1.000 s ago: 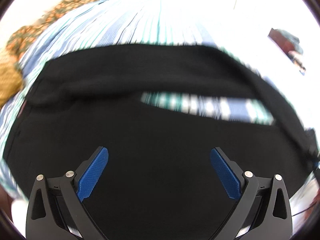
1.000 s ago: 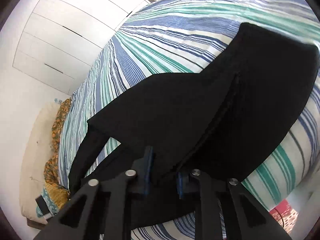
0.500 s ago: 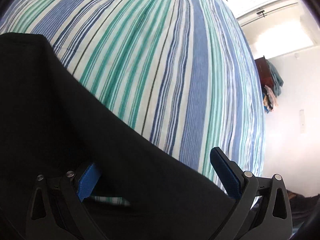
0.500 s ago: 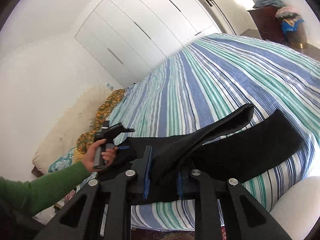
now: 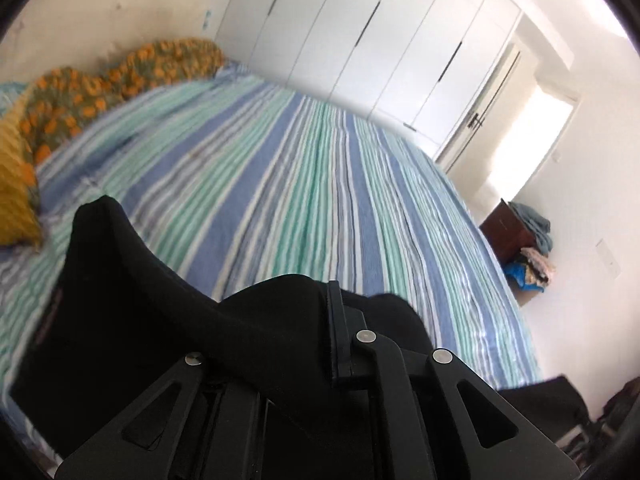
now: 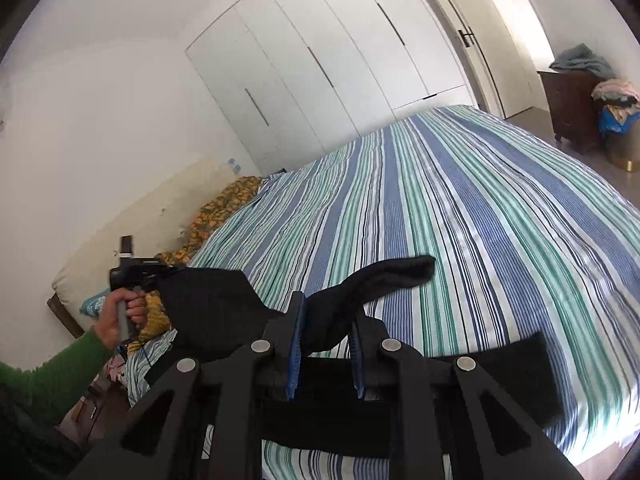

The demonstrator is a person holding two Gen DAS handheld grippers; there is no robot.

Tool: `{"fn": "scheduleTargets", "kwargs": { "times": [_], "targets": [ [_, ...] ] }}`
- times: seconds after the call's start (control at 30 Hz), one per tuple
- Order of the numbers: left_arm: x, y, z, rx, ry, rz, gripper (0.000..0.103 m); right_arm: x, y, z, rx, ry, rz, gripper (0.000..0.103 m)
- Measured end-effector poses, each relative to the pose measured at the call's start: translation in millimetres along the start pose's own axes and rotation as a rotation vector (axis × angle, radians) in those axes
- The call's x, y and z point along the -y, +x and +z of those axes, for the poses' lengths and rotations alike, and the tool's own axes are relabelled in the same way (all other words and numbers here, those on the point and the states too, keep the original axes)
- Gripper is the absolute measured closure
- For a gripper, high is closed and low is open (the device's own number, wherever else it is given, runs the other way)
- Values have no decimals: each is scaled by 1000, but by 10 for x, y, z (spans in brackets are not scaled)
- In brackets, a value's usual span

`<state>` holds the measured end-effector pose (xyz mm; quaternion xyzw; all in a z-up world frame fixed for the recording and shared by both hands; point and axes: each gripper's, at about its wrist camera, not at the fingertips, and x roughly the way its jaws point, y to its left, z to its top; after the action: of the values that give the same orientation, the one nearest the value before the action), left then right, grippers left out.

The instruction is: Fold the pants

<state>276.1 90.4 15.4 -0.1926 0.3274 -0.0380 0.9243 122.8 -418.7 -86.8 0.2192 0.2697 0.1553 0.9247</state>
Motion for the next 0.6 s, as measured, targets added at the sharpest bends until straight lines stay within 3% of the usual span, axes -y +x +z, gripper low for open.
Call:
{"fn": "scheduleTargets", "kwargs": {
  "times": [0.07, 0.2, 0.27, 0.37, 0.5, 0.6],
  "targets": [
    [-109, -161, -488, 1, -21, 24, 93, 179, 202, 64, -114, -20, -40, 82],
    [-119, 570, -1827, -336, -3, 110, 94, 862, 713, -304, -421, 38, -229, 82],
    [-55, 730, -2157, -390, -25, 116, 94, 1219, 800, -512, -496, 85, -306, 82],
    [59, 707, -2234, -348, -31, 102, 94, 1524, 686, -615, -532, 159, -378, 82],
    [35, 678, -2196, -377, -18, 96, 93, 1617, 477, -645, -515, 194, -369, 82],
    [9, 668, -2255, -384, -19, 95, 94, 1691, 410, -657, -470, 296, -305, 80]
  ]
}}
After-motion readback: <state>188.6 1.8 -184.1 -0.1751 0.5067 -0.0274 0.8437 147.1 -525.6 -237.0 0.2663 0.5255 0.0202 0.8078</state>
